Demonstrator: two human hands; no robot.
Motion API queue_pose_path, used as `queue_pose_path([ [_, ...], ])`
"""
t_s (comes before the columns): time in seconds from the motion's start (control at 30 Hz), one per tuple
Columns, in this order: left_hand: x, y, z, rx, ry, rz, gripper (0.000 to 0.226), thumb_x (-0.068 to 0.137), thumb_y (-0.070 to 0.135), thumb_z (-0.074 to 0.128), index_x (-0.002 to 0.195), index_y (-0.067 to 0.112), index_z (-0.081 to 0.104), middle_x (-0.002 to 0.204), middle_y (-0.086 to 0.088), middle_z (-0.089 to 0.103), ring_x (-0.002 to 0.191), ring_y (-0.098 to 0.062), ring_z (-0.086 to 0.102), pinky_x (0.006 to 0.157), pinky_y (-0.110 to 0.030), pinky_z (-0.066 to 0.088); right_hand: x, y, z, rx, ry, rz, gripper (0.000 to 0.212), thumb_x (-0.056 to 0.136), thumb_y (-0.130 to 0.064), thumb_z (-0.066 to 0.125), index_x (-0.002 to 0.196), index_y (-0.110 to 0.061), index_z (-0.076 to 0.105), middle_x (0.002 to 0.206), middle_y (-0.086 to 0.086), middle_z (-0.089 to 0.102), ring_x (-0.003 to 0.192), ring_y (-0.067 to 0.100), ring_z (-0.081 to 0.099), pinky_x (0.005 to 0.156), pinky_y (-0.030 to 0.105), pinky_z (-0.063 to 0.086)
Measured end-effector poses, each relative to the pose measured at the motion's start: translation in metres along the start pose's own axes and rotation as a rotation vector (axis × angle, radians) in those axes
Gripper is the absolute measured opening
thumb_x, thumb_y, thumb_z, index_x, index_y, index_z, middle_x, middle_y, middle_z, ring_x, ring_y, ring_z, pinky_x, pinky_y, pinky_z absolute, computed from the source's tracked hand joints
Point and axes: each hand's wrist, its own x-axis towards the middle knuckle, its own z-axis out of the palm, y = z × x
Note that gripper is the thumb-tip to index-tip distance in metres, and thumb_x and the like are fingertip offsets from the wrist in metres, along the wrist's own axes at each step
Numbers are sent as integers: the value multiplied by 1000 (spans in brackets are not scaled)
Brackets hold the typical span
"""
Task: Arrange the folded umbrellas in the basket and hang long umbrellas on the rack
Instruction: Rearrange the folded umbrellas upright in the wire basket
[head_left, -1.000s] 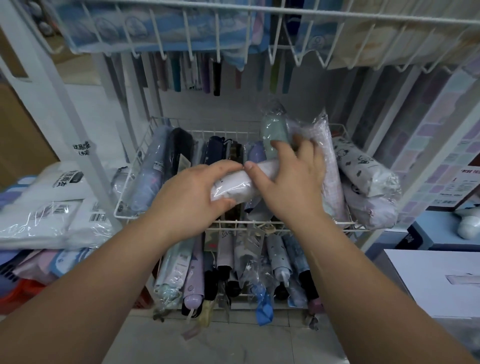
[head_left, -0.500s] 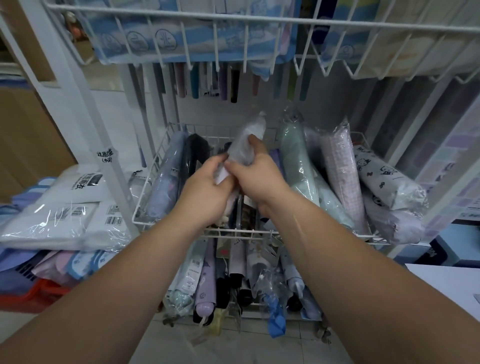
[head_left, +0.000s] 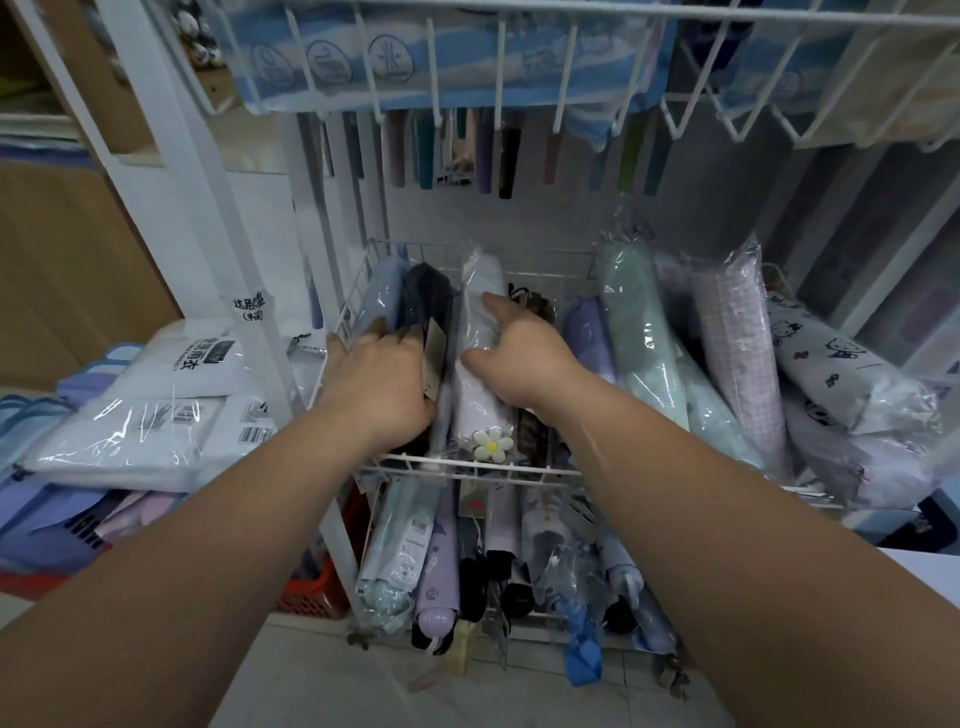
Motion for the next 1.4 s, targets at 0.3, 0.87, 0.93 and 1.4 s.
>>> queue_pose_path([
  [0.3, 11, -10, -19, -104, -123, 34, 49, 90, 27, 58, 137, 22, 44, 136, -7, 53, 142, -25, 35, 116, -69, 15, 12, -10, 24, -167, -33, 2, 77, 93, -44, 62, 156, -19, 25, 141, 22, 45, 121, 37, 55, 96, 35, 48],
  [0.87, 7, -29, 0, -57, -58, 168, 62, 104, 48, 33, 161, 29, 15, 169, -8, 13, 155, -31, 8, 124, -50, 15, 12, 12, -8, -476, -409, -236, 134, 69, -81, 67, 159, -25, -16, 166, -2, -24, 155, 17, -13, 127, 43, 9],
  [0.93, 7, -27, 2, -90, -76, 173, 63, 105, 50, 30, 161, 26, 16, 169, -9, 13, 155, -34, 7, 125, -48, 13, 12, 10, -2, -489, -408, -232, 134, 70, -81, 66, 159, -24, -17, 166, -2, -26, 156, 17, -6, 127, 40, 12],
  [1.4, -5, 10, -13, -35, -31, 80, 59, 99, 48, 43, 155, 33, 29, 164, -11, 25, 150, -38, 21, 120, -56, 22, -6, 18, -15, -478, -200, -258, 121, 69, -83, 62, 160, -18, 16, 167, 4, 19, 154, 26, 17, 123, 44, 24],
])
